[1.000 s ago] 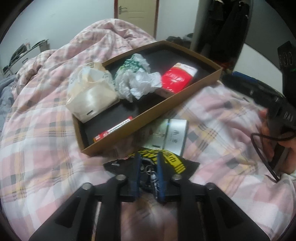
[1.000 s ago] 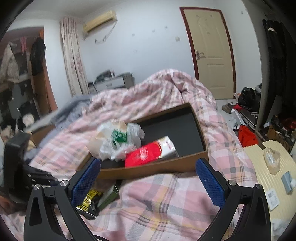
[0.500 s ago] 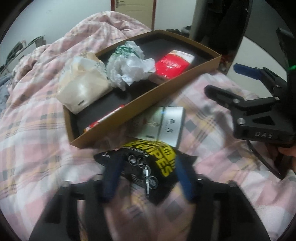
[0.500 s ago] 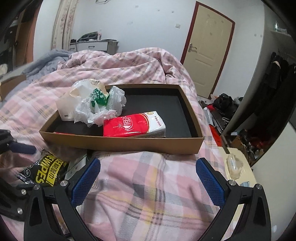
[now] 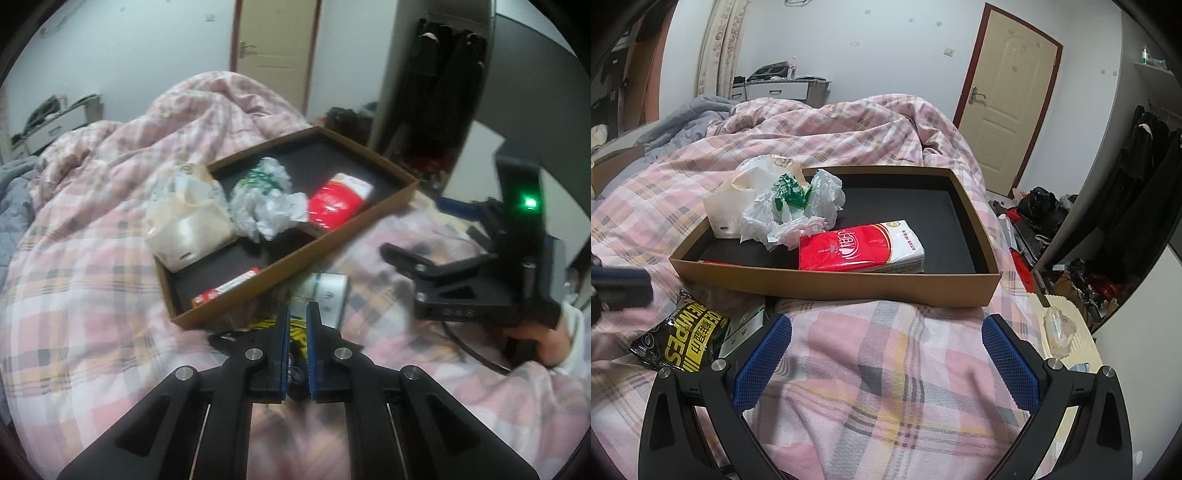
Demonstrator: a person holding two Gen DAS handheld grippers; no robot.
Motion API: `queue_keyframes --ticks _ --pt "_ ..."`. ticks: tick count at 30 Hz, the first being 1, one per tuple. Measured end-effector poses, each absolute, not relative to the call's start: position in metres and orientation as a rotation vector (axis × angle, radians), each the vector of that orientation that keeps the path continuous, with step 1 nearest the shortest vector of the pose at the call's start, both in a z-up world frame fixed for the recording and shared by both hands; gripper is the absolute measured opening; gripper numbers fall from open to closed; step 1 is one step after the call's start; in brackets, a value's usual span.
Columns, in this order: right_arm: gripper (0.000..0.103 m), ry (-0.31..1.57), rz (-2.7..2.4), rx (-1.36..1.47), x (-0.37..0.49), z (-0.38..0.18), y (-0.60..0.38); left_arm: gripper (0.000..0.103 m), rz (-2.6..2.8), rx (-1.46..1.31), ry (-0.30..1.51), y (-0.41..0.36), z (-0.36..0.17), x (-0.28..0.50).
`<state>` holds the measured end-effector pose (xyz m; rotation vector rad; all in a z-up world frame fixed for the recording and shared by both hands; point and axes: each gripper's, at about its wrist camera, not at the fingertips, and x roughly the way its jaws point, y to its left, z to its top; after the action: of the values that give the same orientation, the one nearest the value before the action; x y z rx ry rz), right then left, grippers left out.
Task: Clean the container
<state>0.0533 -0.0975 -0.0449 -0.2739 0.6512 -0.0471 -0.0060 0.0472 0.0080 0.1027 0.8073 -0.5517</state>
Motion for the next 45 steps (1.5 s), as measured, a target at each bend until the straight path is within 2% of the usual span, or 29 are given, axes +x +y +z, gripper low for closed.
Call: queue_keyframes --ticks 9,10,12,13,14,18,28,30,32,35,38,45 --pt "0.102 0.66 -0.036 -0.261 0.055 -0.045 -0.097 0.005 -0.46 0.217 0.96 0.03 -0.031 0.008" --pt "0.102 0.661 -0.035 -0.26 0.055 -0.045 -0.098 0.01 -0.451 0.207 0.959 0.031 -0.031 0.009" --pt "0.102 0.662 -0.034 -0.259 0.055 -0.045 -0.098 0.039 -0.427 0.204 0.958 0.033 -0.031 0.009" --pt "0.102 0.661 -0.035 -0.259 0.055 -0.045 -0.098 0.08 -0.422 0.196 0.956 0.034 -0.031 0.009" --pt "0.102 0.661 -0.034 -0.257 0.054 -0.045 -0.098 0.096 -0.423 0.169 0.952 0.037 -0.029 0.009" --pt "0.102 0.662 -0.034 -0.258 0.055 -0.046 -0.098 0.103 -0.428 0.143 0.954 0.041 -0.026 0.008" --pt "0.102 0.667 -0.03 -0.256 0.055 -0.047 -0.096 0.103 -0.475 0.201 1.166 0.018 -0.075 0.039" --pt "0.102 0.667 -0.028 -0.252 0.055 -0.047 -0.096 0.092 -0.487 0.19 1.166 0.016 -0.076 0.041" --pt "0.102 0.669 -0.026 -0.248 0.055 -0.046 -0.096 0.06 -0.495 0.195 1.158 0.015 -0.076 0.039" --pt "0.102 0.667 -0.026 -0.245 0.055 -0.047 -0.097 0.043 -0.501 0.188 1.148 0.014 -0.076 0.038" --pt "0.102 0.666 -0.023 -0.243 0.055 -0.047 -0.097 0.034 -0.509 0.141 1.114 0.023 -0.07 0.034" --pt "0.102 0.666 -0.018 -0.23 0.055 -0.047 -0.099 0.029 -0.6 0.052 0.991 0.043 -0.022 0.011"
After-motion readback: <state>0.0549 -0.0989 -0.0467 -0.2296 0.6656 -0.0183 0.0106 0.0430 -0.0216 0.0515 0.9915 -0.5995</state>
